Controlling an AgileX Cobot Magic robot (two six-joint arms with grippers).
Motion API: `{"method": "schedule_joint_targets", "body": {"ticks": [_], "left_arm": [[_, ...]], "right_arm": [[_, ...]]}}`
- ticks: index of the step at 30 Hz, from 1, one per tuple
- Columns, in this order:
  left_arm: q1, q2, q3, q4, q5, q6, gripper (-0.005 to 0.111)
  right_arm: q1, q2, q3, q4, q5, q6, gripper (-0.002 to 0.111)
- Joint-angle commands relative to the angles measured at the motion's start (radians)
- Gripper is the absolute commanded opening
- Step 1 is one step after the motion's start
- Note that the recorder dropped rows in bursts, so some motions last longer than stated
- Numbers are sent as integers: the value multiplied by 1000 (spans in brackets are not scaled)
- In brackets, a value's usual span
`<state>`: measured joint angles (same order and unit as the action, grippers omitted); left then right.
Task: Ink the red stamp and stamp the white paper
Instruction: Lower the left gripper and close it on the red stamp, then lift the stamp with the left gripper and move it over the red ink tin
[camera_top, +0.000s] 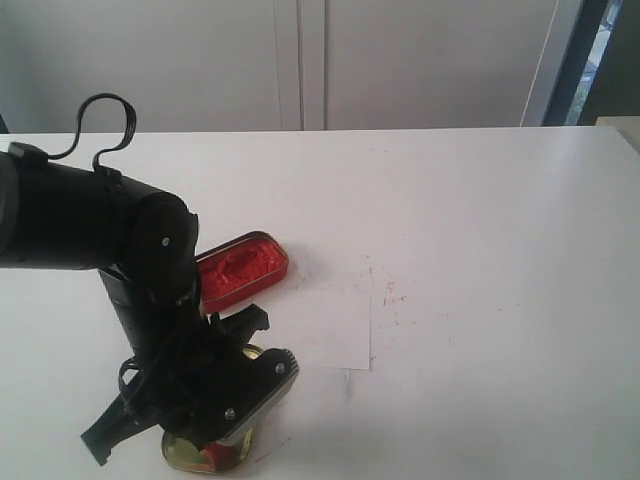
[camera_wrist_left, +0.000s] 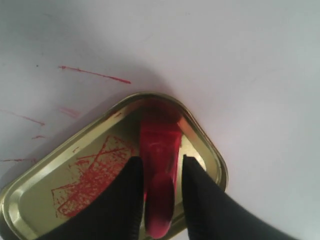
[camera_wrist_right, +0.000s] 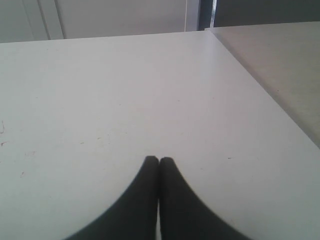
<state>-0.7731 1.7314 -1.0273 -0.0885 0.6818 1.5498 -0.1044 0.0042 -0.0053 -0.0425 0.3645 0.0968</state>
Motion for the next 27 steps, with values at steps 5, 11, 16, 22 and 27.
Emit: {"method": "schedule_joint_targets", "body": {"ticks": [5, 11, 16, 22, 27], "left_arm": [[-6, 13, 2, -20, 16, 1, 32], [-6, 13, 2, -15, 14, 1, 25], [-6, 13, 2, -15, 14, 1, 13], [-6, 13, 2, -15, 14, -5, 0], [-6, 1, -1, -15, 17, -13, 0]], "right_arm": [[4, -4, 5, -2, -15, 6, 0], [4, -4, 5, -2, -15, 6, 0], [4, -4, 5, -2, -15, 6, 0], [4, -4, 5, -2, -15, 6, 0], [4, -4, 5, -2, -15, 6, 0]]}}
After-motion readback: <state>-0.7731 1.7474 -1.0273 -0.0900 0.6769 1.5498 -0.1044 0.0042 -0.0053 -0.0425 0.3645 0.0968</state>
